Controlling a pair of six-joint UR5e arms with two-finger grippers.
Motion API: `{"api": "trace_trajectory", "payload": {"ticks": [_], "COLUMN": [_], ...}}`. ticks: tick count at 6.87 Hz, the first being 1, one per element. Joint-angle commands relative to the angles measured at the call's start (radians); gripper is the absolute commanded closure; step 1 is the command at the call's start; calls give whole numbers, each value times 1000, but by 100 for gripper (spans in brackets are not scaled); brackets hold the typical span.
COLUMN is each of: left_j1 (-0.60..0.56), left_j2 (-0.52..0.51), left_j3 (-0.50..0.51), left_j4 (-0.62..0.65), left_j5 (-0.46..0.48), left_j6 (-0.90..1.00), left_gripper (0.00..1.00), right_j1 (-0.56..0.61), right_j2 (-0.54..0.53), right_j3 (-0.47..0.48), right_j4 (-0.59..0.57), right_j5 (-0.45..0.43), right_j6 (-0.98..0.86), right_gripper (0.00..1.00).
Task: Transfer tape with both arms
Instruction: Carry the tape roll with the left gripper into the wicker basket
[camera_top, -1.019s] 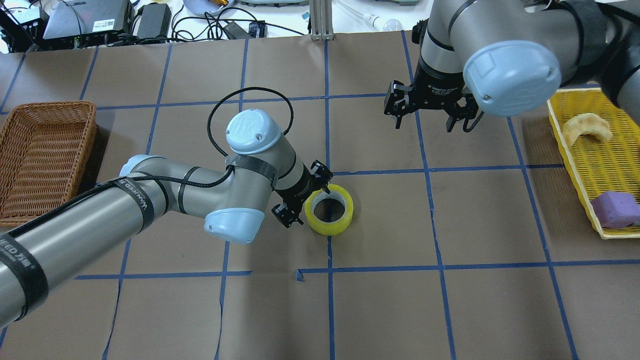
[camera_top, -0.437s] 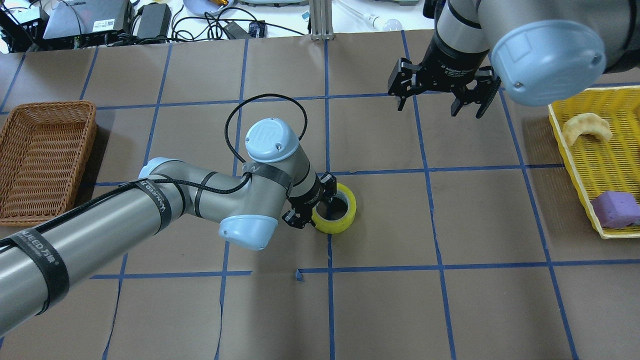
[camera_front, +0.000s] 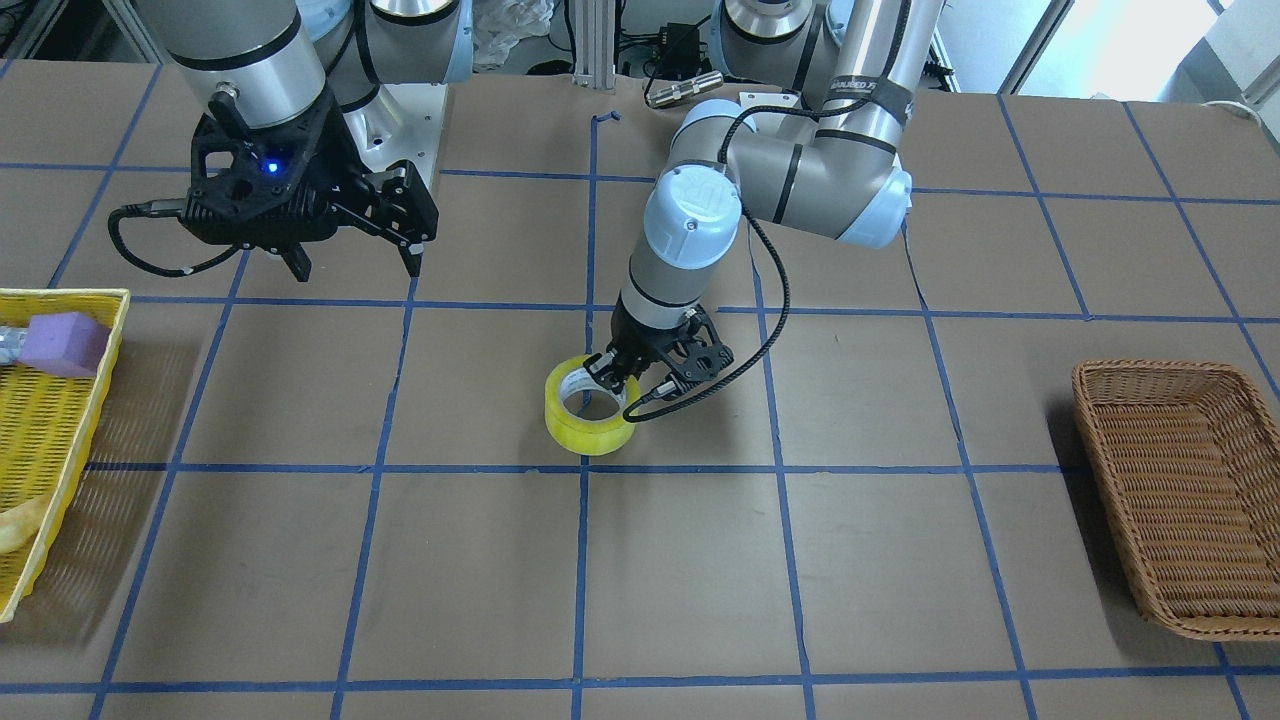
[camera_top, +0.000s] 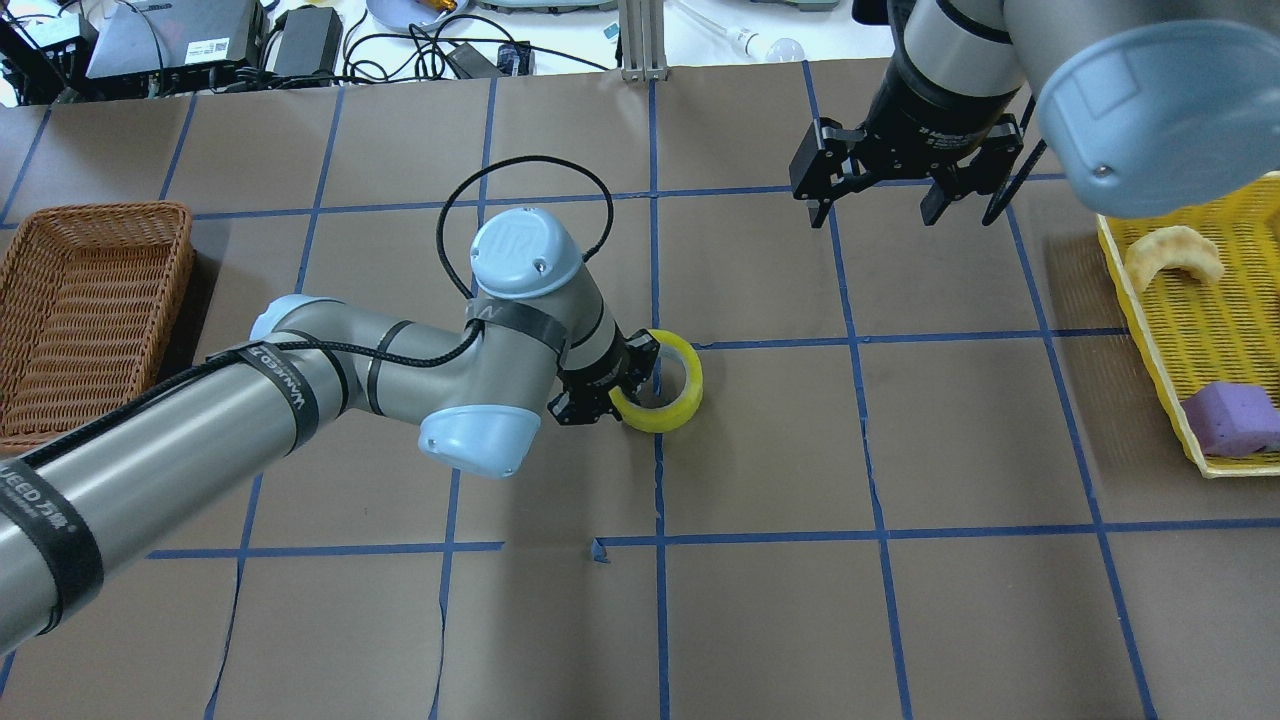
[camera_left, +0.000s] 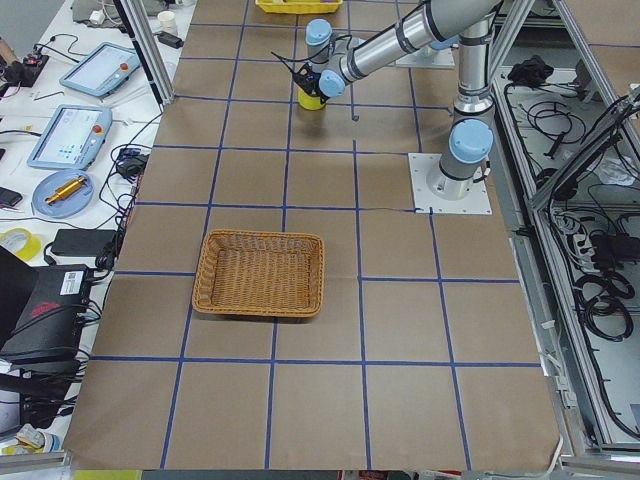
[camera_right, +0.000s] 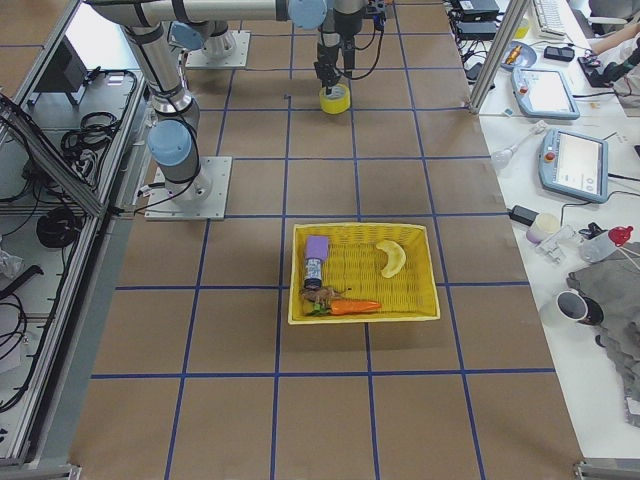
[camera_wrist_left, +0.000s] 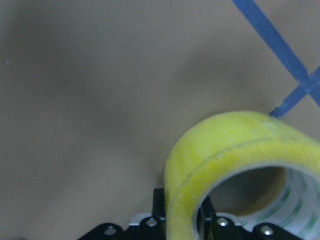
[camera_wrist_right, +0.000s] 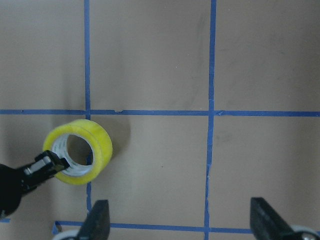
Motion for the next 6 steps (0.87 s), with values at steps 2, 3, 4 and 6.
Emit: {"api": "trace_trajectory", "payload": {"ticks": [2, 3, 4, 6], "left_j1": [306, 435, 559, 800], "left_j2": [70, 68, 58, -23], "left_j3": [380, 433, 435, 436], "left_j4": [-652, -724, -710, -460], "left_j5": [101, 141, 255, 289], "left_j6": [658, 934, 1248, 1720], "left_gripper": [100, 100, 100, 100], "right_j1": [-38, -75, -108, -107], "right_j2": [1, 2, 5, -4], "right_j3": [5, 5, 7, -7], "right_j4": [36, 120, 134, 84], "right_j5": [-18, -22, -11, -2], "right_j6": [-109, -110, -107, -102], "right_gripper": [0, 0, 0, 0]}}
